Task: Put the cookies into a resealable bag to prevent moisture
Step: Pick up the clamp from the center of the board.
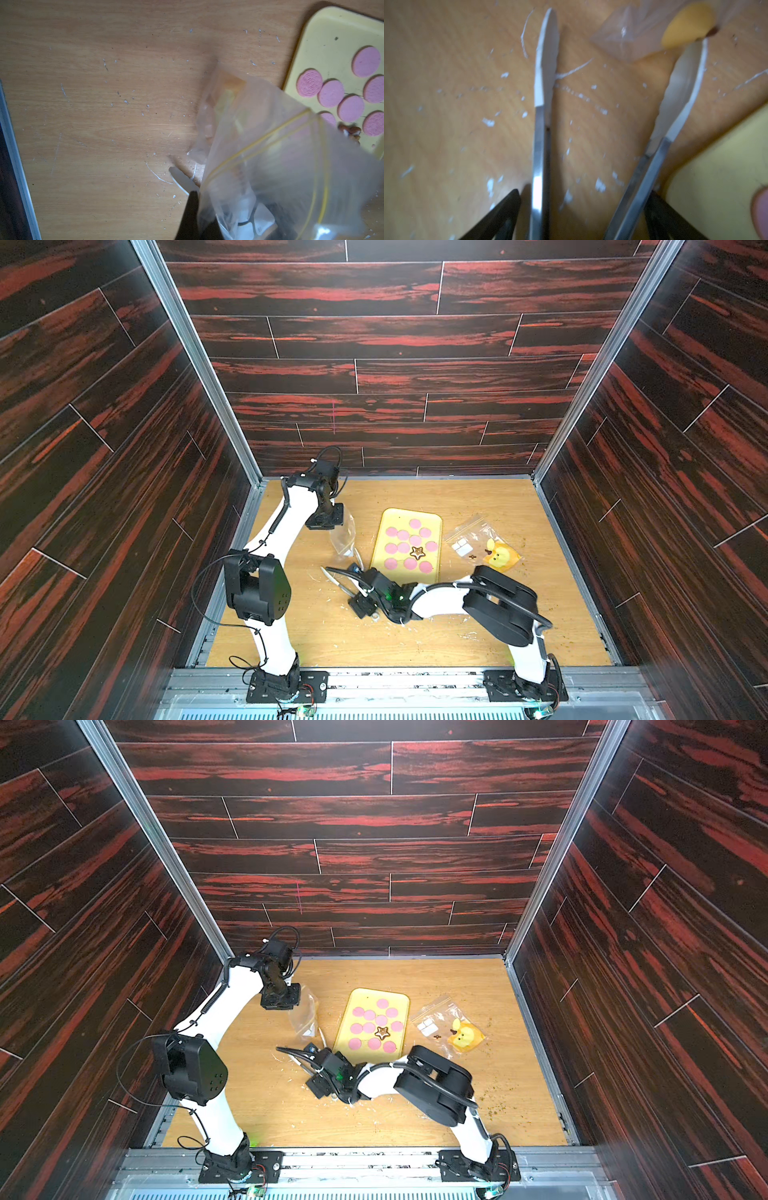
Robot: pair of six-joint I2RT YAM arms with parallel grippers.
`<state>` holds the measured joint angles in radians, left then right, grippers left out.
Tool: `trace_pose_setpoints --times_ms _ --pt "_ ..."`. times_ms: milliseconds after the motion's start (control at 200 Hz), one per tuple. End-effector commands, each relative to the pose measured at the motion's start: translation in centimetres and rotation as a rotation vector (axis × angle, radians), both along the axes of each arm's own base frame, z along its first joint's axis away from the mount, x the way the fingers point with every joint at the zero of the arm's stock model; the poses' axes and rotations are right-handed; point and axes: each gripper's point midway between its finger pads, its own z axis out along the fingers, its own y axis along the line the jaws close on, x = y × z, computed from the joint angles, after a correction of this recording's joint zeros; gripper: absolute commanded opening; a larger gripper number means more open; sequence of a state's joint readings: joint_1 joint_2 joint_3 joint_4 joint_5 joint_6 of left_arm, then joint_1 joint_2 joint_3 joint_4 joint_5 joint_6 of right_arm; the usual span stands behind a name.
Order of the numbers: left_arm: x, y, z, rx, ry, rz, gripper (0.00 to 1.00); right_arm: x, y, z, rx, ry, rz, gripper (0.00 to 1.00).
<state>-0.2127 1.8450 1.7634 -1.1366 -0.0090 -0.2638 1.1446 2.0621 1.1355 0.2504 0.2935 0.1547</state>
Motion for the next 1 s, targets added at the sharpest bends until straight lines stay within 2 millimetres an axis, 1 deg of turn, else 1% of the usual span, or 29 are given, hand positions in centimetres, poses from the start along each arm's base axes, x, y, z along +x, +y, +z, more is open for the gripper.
trace_pose_setpoints --times_ms 0,190,271,411,566,636,777,877,997 --pt "-1.1 0.9 1.1 0.015 -0.006 -0.003 0.0 1.0 -0.5 -2.6 -0.056 0.005 -0.012 0.89" --pt "-1.0 0.8 1.0 -0.001 -0.005 -0.004 0.0 1.4 0.1 -2.7 -0.01 0.034 -0.008 0.84" --pt "-0.9 0.7 0.8 -0.003 0.0 -0.008 0.0 1.3 0.4 -2.3 0.012 0.036 0.005 0.79" --pt "-0.7 0.7 0.8 -0.001 -0.001 -0.01 0.0 1.0 0.1 -0.8 0.046 0.02 0.015 0.69" --pt "-0.3 0.9 1.2 0.004 -0.011 -0.005 0.0 0.2 -0.6 1.5 0.079 0.007 0.038 0.56" --pt "0.0 1.0 1.5 0.006 -0.019 -0.003 0.0 -0.3 -1.5 1.8 0.061 0.007 0.046 0.5" --pt "0.6 1.9 2.4 0.034 -0.045 0.016 0.0 -1.4 -4.2 2.1 0.023 0.002 0.027 0.49" --pt "1.0 2.7 2.8 0.064 -0.056 0.029 0.0 -2.6 -5.9 2.4 0.007 0.023 0.027 0.48" --pt "1.3 3.3 3.2 0.097 -0.066 0.036 0.0 -3.4 -7.8 3.4 0.006 0.029 0.014 0.48"
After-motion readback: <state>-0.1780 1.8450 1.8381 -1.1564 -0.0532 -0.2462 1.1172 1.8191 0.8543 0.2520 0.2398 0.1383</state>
